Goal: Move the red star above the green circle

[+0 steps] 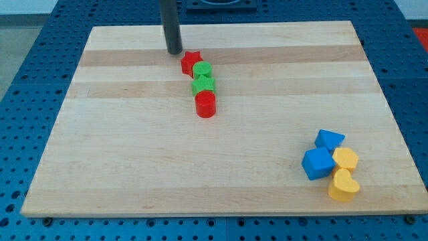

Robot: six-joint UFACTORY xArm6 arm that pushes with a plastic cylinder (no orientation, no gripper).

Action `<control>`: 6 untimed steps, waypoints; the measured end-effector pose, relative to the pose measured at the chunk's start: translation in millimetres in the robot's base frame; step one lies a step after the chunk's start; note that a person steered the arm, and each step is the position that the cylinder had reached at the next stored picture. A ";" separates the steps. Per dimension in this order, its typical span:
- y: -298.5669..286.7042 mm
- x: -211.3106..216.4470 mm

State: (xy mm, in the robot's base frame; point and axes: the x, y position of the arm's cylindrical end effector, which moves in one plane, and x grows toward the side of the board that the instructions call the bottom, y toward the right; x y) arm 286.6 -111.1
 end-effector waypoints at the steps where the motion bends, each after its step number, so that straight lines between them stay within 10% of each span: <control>1: -1.2 36.4; 6: -0.3 69.1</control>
State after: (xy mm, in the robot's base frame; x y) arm 355.6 -111.4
